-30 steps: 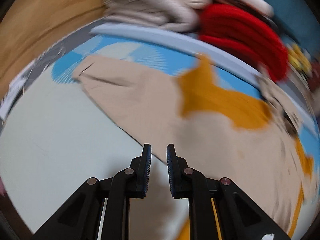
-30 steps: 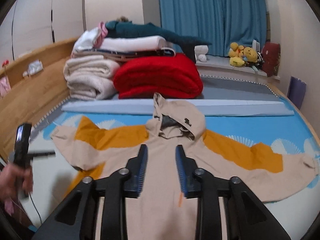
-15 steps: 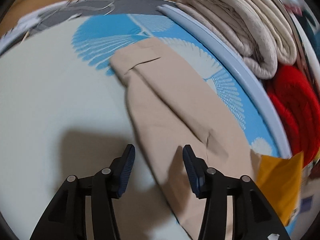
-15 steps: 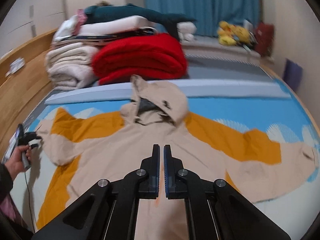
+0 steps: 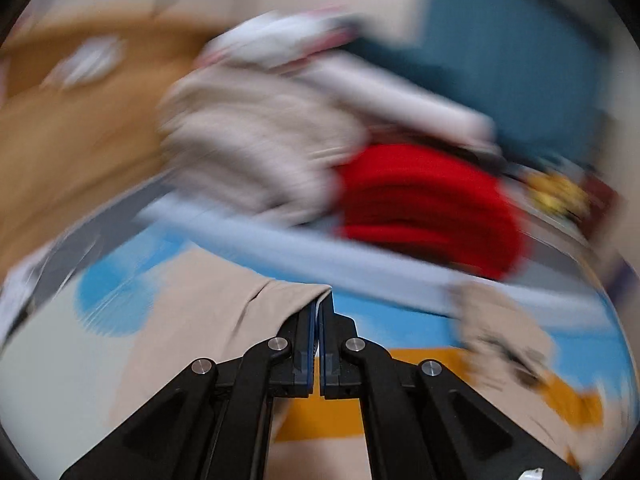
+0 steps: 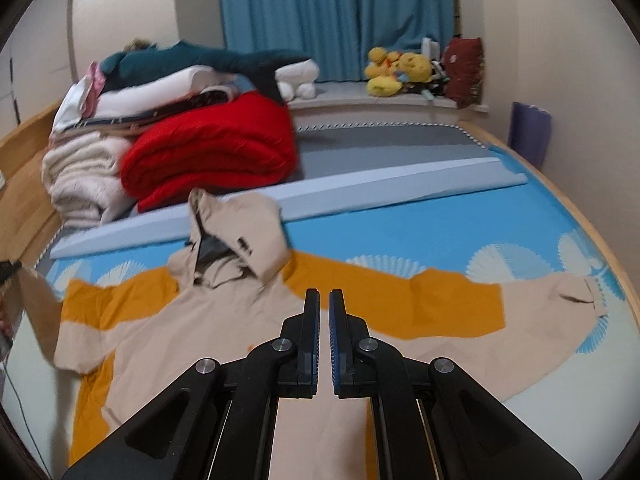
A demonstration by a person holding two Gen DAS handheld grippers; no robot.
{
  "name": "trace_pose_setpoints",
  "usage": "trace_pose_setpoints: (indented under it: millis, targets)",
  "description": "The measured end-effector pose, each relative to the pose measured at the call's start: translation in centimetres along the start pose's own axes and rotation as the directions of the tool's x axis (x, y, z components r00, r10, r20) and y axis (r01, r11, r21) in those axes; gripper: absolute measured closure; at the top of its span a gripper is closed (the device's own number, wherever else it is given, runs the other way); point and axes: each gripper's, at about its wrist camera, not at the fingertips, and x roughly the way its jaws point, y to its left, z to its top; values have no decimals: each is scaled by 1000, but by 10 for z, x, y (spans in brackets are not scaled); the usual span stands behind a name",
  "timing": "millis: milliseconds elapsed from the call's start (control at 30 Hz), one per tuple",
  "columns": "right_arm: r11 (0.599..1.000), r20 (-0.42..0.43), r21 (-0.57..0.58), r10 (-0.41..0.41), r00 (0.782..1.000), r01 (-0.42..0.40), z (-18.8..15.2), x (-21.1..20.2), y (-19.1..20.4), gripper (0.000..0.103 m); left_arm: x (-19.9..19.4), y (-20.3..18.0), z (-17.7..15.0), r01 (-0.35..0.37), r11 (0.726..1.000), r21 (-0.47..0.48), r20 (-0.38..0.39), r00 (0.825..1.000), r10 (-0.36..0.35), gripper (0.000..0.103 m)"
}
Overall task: Fold large clothes
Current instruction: 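Grasp the beige sleeve with the left tool and lift it, then lay the sleeve across the jacket body and open the left tool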
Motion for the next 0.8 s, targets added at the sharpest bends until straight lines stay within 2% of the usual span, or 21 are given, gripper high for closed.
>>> trace_pose_setpoints:
  millis: [67, 100, 133, 167, 200, 233, 267, 300, 333, 367, 400, 500, 533, 567, 600, 667, 733, 767, 800]
  targets:
    - [1000, -1, 12, -1, 1000, 1, 2, -4, -8, 97, -21, -79, -10, 151, 984, 95, -3, 988, -151, 103]
    - [1000, -4, 15, 0, 1000, 0, 2, -4, -11, 97, -29, -116, -21, 223, 967, 123, -31, 975, -221, 103]
    - [1000, -9, 18, 1, 1000, 0, 1, -5, -13, 97, -35, -158, -37, 311, 940, 143, -84, 950, -302, 103]
    - [1000, -15, 19, 2, 1000, -2, 1, -4, -16, 97, -37, -198, -59, 411, 898, 157, -160, 908, -388, 101]
    - [1000, -22, 18, 6, 1000, -6, 0, -4, -17, 97, -36, -231, -83, 500, 851, 161, -254, 854, -454, 88]
    - [1000, -30, 16, 10, 1000, -10, -1, -2, -16, 94, -34, -253, -103, 561, 812, 160, -339, 804, -488, 85]
    - [1000, -42, 14, 16, 999, -15, -1, 1, -18, 88, -33, -274, -126, 606, 779, 160, -442, 750, -493, 82]
    - [1000, -50, 12, 18, 999, -18, -1, 3, -19, 82, -36, -288, -149, 652, 742, 158, -538, 687, -489, 82]
    - [1000, -58, 13, 20, 998, -19, -2, 5, -21, 66, -41, -290, -160, 667, 727, 163, -572, 664, -482, 82]
    - [1000, -61, 15, 20, 998, -19, -3, 7, -22, 53, -49, -285, -171, 662, 725, 191, -593, 666, -452, 82]
    - [1000, -61, 21, 24, 998, -22, -3, 8, -25, 50, -57, -271, -178, 627, 747, 221, -601, 691, -402, 82]
    - [999, -77, 36, 40, 996, -37, -5, 14, -31, 49, -61, -220, -182, 506, 822, 262, -620, 740, -259, 82]
    - [998, -85, 43, 48, 995, -45, -7, 16, -33, 49, -58, -197, -182, 423, 854, 302, -611, 774, -167, 82]
    - [997, -97, 51, 60, 993, -56, -9, 21, -33, 49, -57, -183, -183, 356, 876, 325, -595, 797, -103, 82]
    - [996, -117, 57, 71, 991, -65, -13, 28, -33, 49, -51, -162, -182, 284, 905, 317, -582, 812, -51, 82]
    - [994, -164, 57, 97, 982, -89, -25, 45, -24, 49, -33, -128, -180, 185, 956, 227, -579, 815, -20, 82]
    - [991, -224, 34, 130, 966, -126, -40, 66, -5, 49, -13, -101, -179, 68, 979, 190, -600, 798, 61, 82]
    - [990, -243, 17, 141, 960, -141, -47, 72, 4, 49, -8, -91, -176, 31, 987, 158, -607, 792, 72, 82]
    - [986, -269, -23, 153, 951, -165, -56, 81, 19, 49, -2, -81, -171, 21, 995, 101, -612, 790, 46, 82]
